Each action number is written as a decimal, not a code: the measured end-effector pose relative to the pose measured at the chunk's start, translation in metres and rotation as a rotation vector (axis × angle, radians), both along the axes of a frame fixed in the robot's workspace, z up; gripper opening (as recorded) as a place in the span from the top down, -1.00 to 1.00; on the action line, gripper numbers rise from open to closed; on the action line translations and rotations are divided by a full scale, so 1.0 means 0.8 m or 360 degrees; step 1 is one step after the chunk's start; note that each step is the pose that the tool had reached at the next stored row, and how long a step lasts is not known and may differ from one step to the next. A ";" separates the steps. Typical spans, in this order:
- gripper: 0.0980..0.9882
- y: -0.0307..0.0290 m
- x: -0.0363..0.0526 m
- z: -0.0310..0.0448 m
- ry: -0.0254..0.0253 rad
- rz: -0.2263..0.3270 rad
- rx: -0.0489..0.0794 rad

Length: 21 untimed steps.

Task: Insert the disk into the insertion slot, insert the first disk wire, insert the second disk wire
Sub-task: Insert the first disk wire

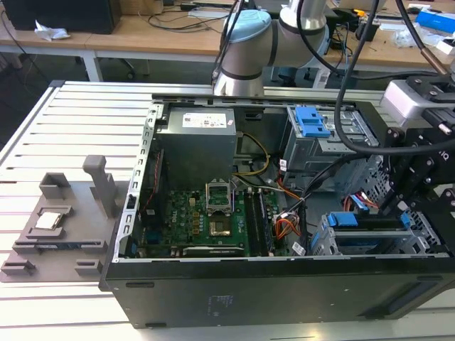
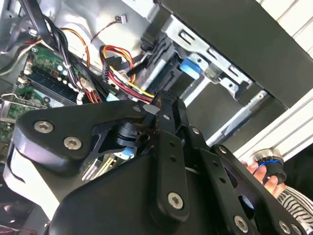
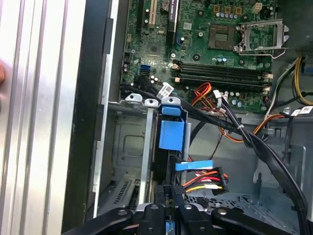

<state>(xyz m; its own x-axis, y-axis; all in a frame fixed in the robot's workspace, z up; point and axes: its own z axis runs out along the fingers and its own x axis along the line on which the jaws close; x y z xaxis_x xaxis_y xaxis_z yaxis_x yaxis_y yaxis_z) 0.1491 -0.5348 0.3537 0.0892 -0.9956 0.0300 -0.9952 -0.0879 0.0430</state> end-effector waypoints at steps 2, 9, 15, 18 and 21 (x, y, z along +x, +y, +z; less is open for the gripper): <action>0.84 0.0019 0.003 -0.0014 0.00015 -0.0013 0.0000; 0.84 0.0023 0.004 -0.0079 0.00025 -0.0144 0.0000; 0.84 0.0042 0.007 -0.0127 0.00060 -0.0164 0.0001; 0.84 0.0053 0.009 -0.0148 0.00070 -0.0164 0.0002; 0.84 0.0057 0.009 -0.0160 0.00072 -0.0164 0.0002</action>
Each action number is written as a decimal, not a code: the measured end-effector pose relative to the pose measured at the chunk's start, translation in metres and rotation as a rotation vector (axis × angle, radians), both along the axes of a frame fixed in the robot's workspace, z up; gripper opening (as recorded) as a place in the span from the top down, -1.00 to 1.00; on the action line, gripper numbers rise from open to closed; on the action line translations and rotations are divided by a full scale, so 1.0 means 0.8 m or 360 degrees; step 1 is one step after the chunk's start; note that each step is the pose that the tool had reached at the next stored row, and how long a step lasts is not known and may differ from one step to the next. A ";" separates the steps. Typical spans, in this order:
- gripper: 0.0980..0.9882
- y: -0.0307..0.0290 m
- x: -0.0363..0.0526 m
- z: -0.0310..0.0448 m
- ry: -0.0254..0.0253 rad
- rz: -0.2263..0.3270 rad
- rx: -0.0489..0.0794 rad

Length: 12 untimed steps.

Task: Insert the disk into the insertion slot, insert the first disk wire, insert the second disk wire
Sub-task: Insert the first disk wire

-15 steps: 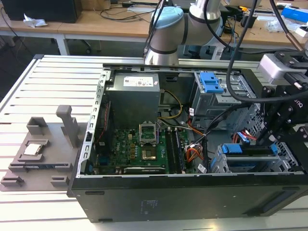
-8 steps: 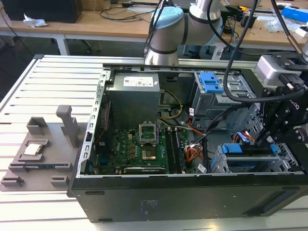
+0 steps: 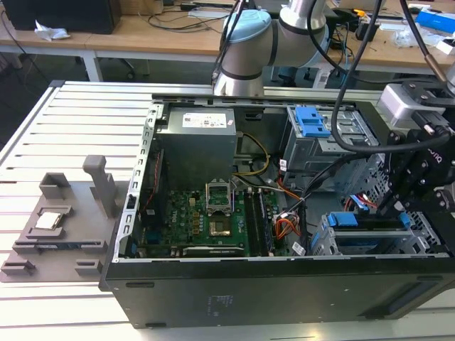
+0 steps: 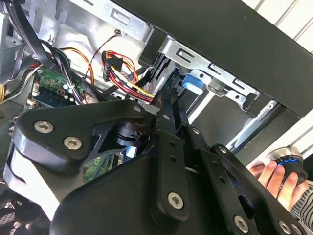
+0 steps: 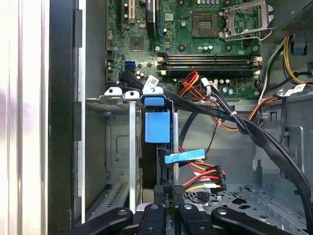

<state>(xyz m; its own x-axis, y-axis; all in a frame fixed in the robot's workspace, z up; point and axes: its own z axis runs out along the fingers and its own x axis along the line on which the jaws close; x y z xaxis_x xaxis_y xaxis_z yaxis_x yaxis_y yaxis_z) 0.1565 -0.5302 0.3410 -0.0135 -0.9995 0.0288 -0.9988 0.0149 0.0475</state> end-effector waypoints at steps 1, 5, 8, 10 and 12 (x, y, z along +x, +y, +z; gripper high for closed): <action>0.84 0.0001 0.000 -0.0008 0.00000 0.0000 0.0000; 0.84 0.0001 0.000 -0.0037 0.00001 0.0000 0.0001; 0.84 -0.0001 0.000 -0.0073 0.00001 0.0000 -0.0001; 0.84 -0.0003 0.000 -0.0087 0.00001 0.0000 -0.0001; 0.84 -0.0004 0.000 -0.0091 0.00001 0.0000 0.0000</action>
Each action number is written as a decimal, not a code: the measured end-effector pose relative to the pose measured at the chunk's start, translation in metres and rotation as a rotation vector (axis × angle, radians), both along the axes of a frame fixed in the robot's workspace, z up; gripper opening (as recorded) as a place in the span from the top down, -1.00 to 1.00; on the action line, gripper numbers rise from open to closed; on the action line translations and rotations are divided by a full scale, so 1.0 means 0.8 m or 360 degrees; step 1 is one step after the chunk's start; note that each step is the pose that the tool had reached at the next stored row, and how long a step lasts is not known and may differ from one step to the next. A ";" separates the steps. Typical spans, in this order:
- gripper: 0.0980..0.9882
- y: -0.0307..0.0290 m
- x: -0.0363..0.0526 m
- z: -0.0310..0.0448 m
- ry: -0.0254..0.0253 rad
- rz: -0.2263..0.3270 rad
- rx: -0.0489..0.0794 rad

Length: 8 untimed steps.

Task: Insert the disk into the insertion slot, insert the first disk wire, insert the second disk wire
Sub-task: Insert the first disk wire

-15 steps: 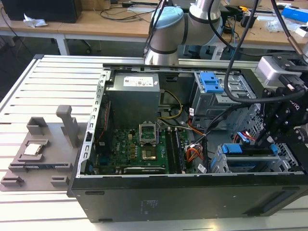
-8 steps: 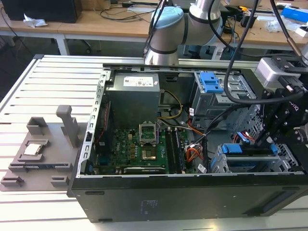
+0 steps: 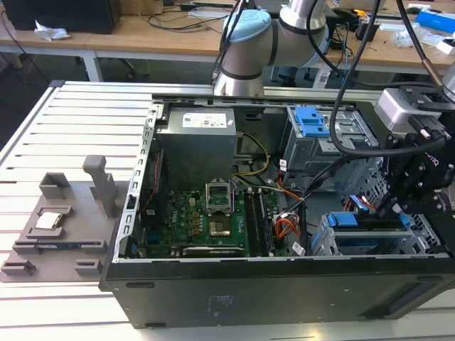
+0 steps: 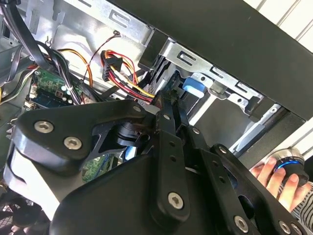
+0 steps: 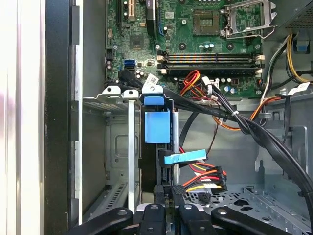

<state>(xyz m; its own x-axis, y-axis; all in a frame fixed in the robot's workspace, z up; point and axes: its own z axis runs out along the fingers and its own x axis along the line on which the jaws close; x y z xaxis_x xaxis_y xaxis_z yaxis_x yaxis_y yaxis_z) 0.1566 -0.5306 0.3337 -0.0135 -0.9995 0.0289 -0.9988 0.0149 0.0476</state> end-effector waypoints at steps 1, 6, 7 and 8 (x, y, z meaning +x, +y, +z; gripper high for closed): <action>0.84 0.0000 0.000 0.0000 0.00000 0.0000 0.0000; 0.67 -0.0001 0.000 0.0006 0.00000 0.0000 0.0000; 0.67 -0.0001 0.000 0.0042 -0.00001 0.0000 0.0000; 0.67 0.0000 0.000 0.0075 0.00000 0.0000 0.0000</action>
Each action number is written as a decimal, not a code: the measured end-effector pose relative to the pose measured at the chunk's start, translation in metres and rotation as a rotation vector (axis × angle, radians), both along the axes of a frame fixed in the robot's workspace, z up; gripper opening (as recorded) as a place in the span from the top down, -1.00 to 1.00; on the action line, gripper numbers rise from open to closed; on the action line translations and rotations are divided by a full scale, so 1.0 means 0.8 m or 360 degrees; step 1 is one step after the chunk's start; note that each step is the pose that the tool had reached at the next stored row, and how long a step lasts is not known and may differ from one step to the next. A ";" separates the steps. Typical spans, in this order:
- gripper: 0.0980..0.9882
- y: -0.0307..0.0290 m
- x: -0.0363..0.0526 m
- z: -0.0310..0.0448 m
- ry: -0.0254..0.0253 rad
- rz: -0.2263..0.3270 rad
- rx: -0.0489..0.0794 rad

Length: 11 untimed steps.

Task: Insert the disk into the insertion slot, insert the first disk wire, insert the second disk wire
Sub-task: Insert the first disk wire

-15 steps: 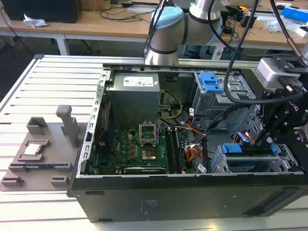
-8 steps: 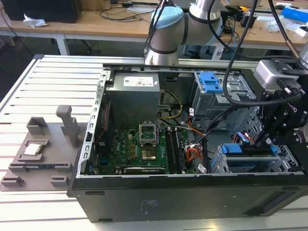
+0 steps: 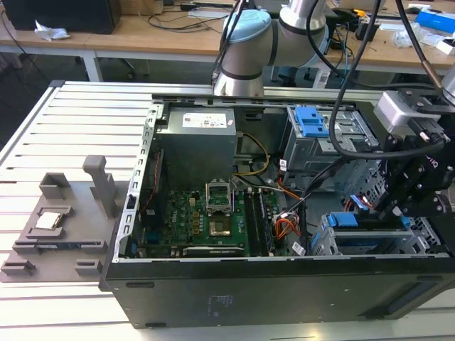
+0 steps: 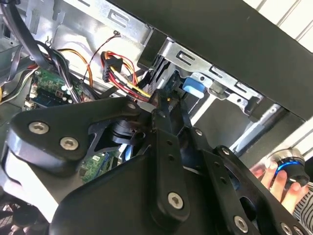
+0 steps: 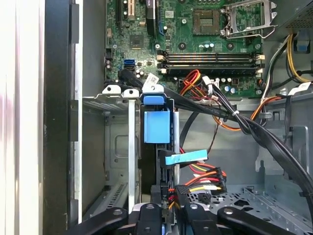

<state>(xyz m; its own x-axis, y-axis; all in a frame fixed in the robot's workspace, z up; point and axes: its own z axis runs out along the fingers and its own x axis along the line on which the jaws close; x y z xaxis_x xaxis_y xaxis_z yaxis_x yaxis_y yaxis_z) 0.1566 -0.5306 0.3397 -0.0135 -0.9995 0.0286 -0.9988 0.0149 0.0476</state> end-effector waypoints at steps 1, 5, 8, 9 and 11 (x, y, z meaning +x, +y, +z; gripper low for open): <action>0.67 0.0000 0.000 0.0075 0.00001 0.0000 0.0000; 0.67 0.0002 0.000 0.0275 0.00000 0.0000 0.0000; 0.85 0.0004 0.000 0.0306 0.00000 0.0000 0.0000; 0.85 0.0005 0.000 0.0316 0.00001 0.0000 0.0000; 0.98 0.0006 0.000 0.0335 0.00001 0.0000 0.0000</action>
